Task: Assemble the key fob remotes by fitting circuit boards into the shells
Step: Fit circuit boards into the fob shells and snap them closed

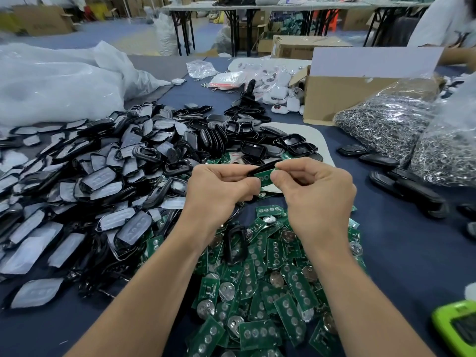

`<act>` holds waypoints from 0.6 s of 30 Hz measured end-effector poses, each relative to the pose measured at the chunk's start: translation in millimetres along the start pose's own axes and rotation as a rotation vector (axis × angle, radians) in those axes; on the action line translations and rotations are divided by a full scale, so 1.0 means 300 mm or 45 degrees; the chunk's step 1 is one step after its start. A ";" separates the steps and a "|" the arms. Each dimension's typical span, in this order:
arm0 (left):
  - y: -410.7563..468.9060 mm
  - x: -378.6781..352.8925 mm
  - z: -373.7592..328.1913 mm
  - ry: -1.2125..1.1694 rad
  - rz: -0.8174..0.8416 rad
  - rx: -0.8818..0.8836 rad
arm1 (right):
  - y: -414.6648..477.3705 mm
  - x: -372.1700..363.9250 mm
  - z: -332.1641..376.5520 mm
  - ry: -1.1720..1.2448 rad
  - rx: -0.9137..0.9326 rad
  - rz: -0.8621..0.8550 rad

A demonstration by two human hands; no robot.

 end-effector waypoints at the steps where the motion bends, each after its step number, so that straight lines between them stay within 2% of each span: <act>1: 0.001 0.001 0.002 0.012 -0.012 0.003 | 0.002 0.000 -0.003 0.008 -0.007 -0.008; 7: 0.002 0.007 0.006 0.047 -0.026 0.005 | 0.009 -0.002 -0.015 0.003 -0.030 -0.008; 18: -0.016 0.002 -0.013 0.170 -0.069 -0.132 | -0.017 -0.010 0.002 -0.323 0.111 -0.085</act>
Point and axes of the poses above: each hand's wrist, its own y-axis towards the middle knuckle, its own x-axis out of the back of the hand, z = x × y, the point moved 6 cm from there along y, towards the middle knuckle, and after that the axes turned 6 degrees about -z, right-handed, at the moved point
